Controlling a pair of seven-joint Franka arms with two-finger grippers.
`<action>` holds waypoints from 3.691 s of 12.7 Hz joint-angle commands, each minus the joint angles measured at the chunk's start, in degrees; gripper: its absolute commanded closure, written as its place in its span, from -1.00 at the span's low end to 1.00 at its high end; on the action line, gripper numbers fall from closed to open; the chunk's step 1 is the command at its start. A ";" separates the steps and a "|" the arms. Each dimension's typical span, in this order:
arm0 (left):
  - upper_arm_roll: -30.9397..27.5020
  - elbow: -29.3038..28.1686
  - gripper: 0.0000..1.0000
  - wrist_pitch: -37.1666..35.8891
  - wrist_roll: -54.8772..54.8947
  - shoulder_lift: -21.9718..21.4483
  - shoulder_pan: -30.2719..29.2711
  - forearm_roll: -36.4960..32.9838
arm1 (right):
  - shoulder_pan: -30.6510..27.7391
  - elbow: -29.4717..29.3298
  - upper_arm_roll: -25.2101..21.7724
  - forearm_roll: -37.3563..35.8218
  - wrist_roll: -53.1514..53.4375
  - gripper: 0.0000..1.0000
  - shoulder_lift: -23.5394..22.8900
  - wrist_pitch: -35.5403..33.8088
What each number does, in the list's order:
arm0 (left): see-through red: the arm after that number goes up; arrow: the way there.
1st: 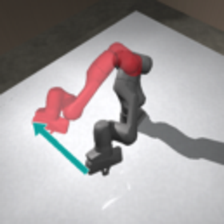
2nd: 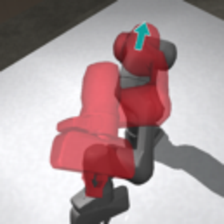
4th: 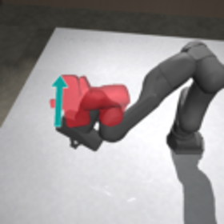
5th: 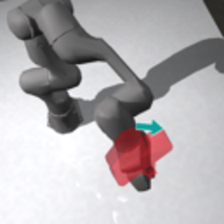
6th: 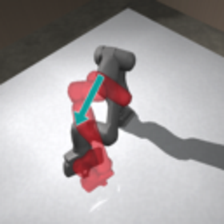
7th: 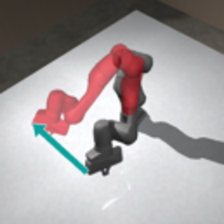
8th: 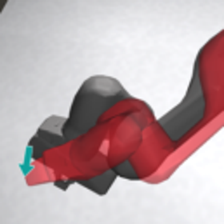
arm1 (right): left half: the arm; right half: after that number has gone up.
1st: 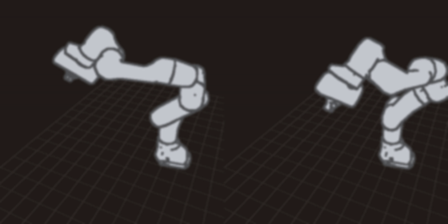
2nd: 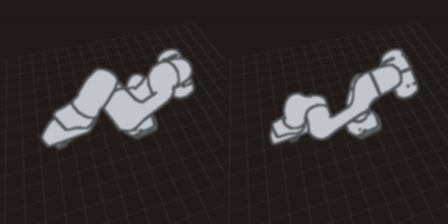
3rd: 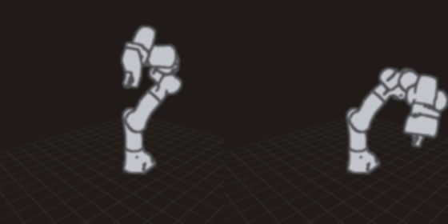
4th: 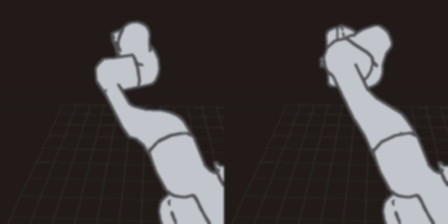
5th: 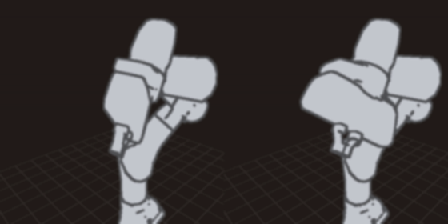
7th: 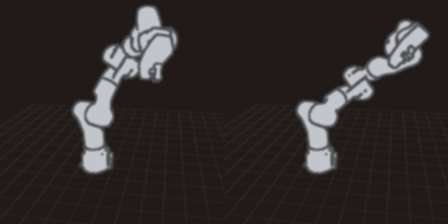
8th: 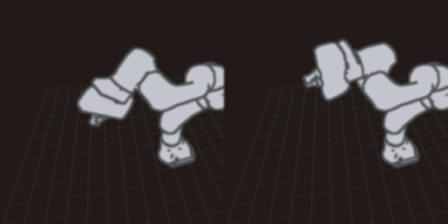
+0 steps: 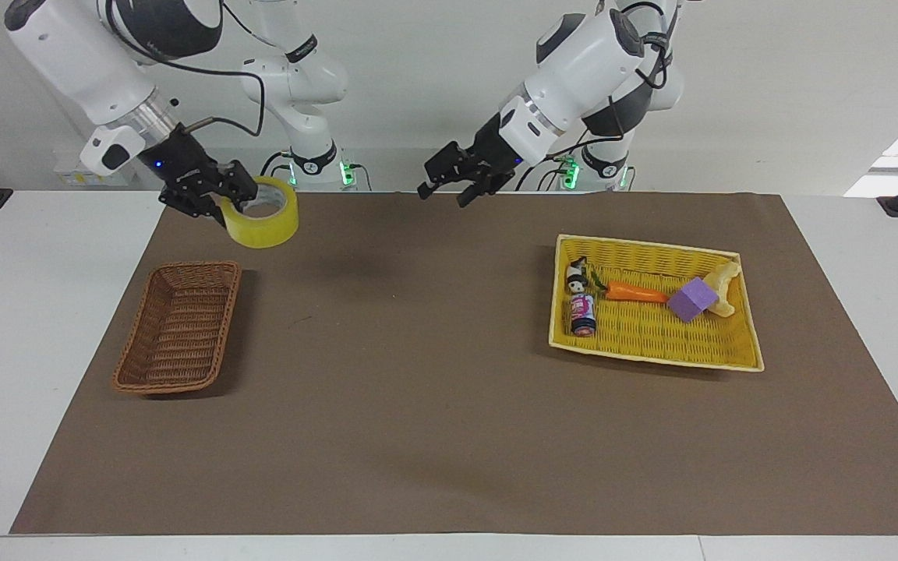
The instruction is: Move tape to another basket
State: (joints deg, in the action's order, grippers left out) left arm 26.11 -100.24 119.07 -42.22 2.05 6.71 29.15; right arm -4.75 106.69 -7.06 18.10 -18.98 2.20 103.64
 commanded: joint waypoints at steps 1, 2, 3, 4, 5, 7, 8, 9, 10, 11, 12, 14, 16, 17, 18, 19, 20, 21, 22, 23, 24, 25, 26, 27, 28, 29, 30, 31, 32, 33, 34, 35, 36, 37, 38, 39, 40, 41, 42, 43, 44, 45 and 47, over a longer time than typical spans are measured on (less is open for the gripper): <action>0.26 -1.27 -1.00 -2.18 4.14 -1.44 -3.70 -8.90 | -6.56 -1.13 0.56 -0.26 -7.10 1.00 -6.65 2.79; 0.34 -0.92 -1.00 -2.18 6.07 -1.00 -6.50 -11.02 | -8.68 -1.05 0.65 -0.17 -10.96 1.00 -9.11 6.10; 0.35 -0.92 -1.00 -2.18 8.27 -0.91 -8.36 -11.91 | -9.31 -1.05 0.65 0.00 -12.91 1.00 -10.79 8.40; 0.26 -0.83 -1.00 -3.05 12.29 -0.74 -10.64 -14.10 | -9.49 -1.13 0.56 0.01 -13.19 1.00 -12.90 9.90; 0.34 -0.48 -1.00 -5.49 15.12 -0.65 -12.66 -17.77 | -9.58 -1.05 0.56 0.01 -13.37 1.00 -14.66 12.44; 0.35 -0.48 -1.00 -10.15 20.57 -0.91 -15.65 -23.51 | -10.28 -0.96 0.56 -0.17 -17.21 1.00 -17.04 15.09; 0.35 -0.48 -1.00 -12.18 22.77 -1.00 -17.41 -23.79 | -11.15 -0.61 0.56 -0.17 -19.06 1.00 -17.31 15.19; 0.35 -0.57 -1.00 -13.59 23.32 -1.08 -18.99 -23.79 | -11.33 -0.69 0.56 -0.08 -19.52 1.00 -18.18 15.28; 0.35 -0.74 -1.00 -15.34 23.32 -1.35 -20.23 -23.79 | -11.60 -0.78 0.56 -0.17 -19.78 1.00 -19.50 15.97; 0.35 -0.75 -1.00 -16.84 22.62 -1.44 -21.11 -23.79 | -12.30 -0.70 0.56 -0.17 -21.09 1.00 -20.73 17.37; 0.26 -0.75 -1.00 -18.16 22.36 -1.52 -21.82 -23.79 | -12.39 -0.78 0.65 -0.08 -21.54 1.00 -20.91 17.47; 0.26 -0.48 -1.00 -18.18 22.70 -1.26 -23.57 -23.79 | -12.30 -0.61 0.56 -0.17 -21.80 1.00 -20.92 17.47; 0.26 -0.31 -1.00 -18.35 22.71 -1.17 -25.15 -23.70 | -12.22 -0.52 0.56 -0.35 -21.89 1.00 -20.92 17.47; 0.17 -0.31 -1.00 -18.35 22.71 -1.17 -25.60 -23.70 | -12.21 -0.43 0.56 -0.43 -21.98 0.44 -20.92 17.56; 0.17 -0.31 -1.00 -18.26 22.71 -1.17 -25.78 -23.70 | -12.21 -0.34 0.56 -0.43 -21.98 -0.57 -20.83 17.56; -0.27 -0.31 -1.00 -18.26 22.71 -1.17 -25.69 -23.70 | -12.30 -0.60 0.56 -0.43 -21.89 -1.00 -20.92 17.30; -0.44 -0.31 -1.00 -18.35 22.71 -1.17 -25.60 -23.79 | -12.48 -1.30 0.65 -0.17 -21.54 -1.00 -20.92 16.78; -1.49 1.00 -1.00 -19.66 22.97 -1.96 -26.04 -23.79 | -12.22 -2.53 0.56 -0.08 -20.85 -1.00 -20.83 16.69; -3.33 3.54 -1.00 -20.63 22.88 -3.97 -26.13 -23.61 | -11.95 -3.85 0.56 -0.08 -19.62 -1.00 -20.48 16.51; -4.13 4.78 -1.00 -20.81 22.71 -4.33 -26.65 -23.44 | -11.43 -4.73 0.65 -0.52 -17.69 -1.00 -19.87 16.68; -6.57 4.88 -1.00 -20.72 22.71 -4.60 -25.53 -23.52 | -10.29 -5.78 0.56 -0.78 -15.32 -1.00 -18.99 16.60; -9.47 4.88 -1.00 -20.98 22.62 -4.78 -23.43 -23.61 | -9.15 -6.05 0.56 -2.09 -12.43 -1.00 -18.11 16.77; -12.80 4.88 -1.00 -20.81 22.70 -4.78 -20.01 -23.61 | -8.09 -6.84 0.56 -4.19 -7.96 -1.00 -16.97 16.86; -16.23 4.88 -1.00 -20.99 22.62 -4.78 -16.15 -23.61 | -6.60 -7.46 0.65 -6.74 -3.13 -1.00 -15.92 16.60; -19.66 4.88 -1.00 -20.90 22.70 -4.78 -12.11 -23.61 | -5.02 -7.46 0.65 -9.37 1.18 -1.00 -14.69 16.42; -22.48 4.71 -1.00 -20.38 23.05 -4.86 -8.07 -23.70 | -3.70 -7.29 0.65 -11.84 4.96 -1.00 -13.54 15.38; -23.03 4.70 -1.00 -18.89 23.67 -4.26 -6.72 -23.96 | -2.21 -7.11 0.65 -13.60 8.74 -1.00 -12.32 13.28; -23.12 5.23 -1.00 -17.31 27.15 -2.86 -7.05 -24.49 | -0.54 -7.11 0.65 -14.57 12.35 -1.00 -11.00 10.73; -23.21 6.10 -1.00 -18.25 32.23 -1.63 -6.88 -25.88 | 1.22 -7.02 0.65 -15.80 16.21 -1.00 -9.51 8.62; -23.38 7.33 -1.00 -20.09 33.59 -0.48 -6.53 -26.33 | 2.80 -7.11 0.74 -16.86 19.82 -1.00 -8.19 6.68; -23.47 8.99 -1.00 -22.28 33.60 0.66 -5.75 -26.60 | 4.03 -7.37 0.65 -17.04 22.47 -1.00 -7.13 5.36; -24.95 10.58 -1.00 -24.65 34.21 1.28 -4.00 -27.82 | 4.83 -8.16 0.56 -17.22 24.06 -1.00 -6.07 3.08; -26.36 10.16 -1.00 -25.81 35.09 0.77 -3.29 -28.09 | 4.84 -10.86 0.65 -17.66 24.77 -1.00 -5.19 -0.85; -26.63 9.98 -1.00 -27.47 38.93 0.59 -3.19 -28.27 | 4.75 -14.28 0.56 -17.83 24.95 -1.00 -4.66 -5.85; -26.72 9.54 -1.00 -28.80 42.45 0.32 -3.19 -28.27 | 4.49 -18.23 0.39 -18.01 24.87 -1.00 -4.57 -10.69; -26.81 6.58 -1.00 -28.20 42.57 -1.59 -3.28 -27.92 | 3.96 -20.19 0.30 -18.01 24.69 -1.00 -4.48 -14.13; -26.81 4.46 -1.00 -27.85 41.87 -3.09 -3.37 -27.83 | 3.35 -18.73 0.47 -17.93 24.52 -1.00 -3.00 -14.77; -26.73 4.09 -1.00 -27.76 40.82 -3.37 -3.28 -27.83 | 2.56 -14.80 0.56 -18.01 24.34 -1.00 -0.55 -14.17; -26.64 4.70 -1.00 -28.54 41.07 -3.20 -3.19 -27.83 | 2.46 -12.49 0.56 -18.10 24.16 -1.00 1.13 -13.82; -26.64 4.70 -1.00 -28.63 40.99 -3.19 -3.36 -27.83 | 2.38 -12.65 0.47 -18.10 23.64 -1.00 1.14 -14.42; -26.64 5.05 -1.00 -28.02 41.07 -3.19 -3.98 -27.74 | 1.85 -12.30 0.47 -18.10 22.42 -1.00 1.23 -14.52; -26.72 5.23 -1.00 -28.02 41.16 -3.19 -4.33 -27.74 | 1.06 -12.12 0.47 -18.10 21.36 -1.00 1.58 -14.69; -26.73 5.23 -1.00 -28.11 41.16 -3.19 -5.21 -27.74 | 0.97 -12.03 0.47 -18.19 20.74 -1.00 1.58 -14.78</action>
State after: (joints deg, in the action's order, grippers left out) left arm -0.35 -93.91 91.14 -1.17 0.07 1.84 2.33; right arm -3.06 92.78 -7.06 0.95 3.29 2.00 88.96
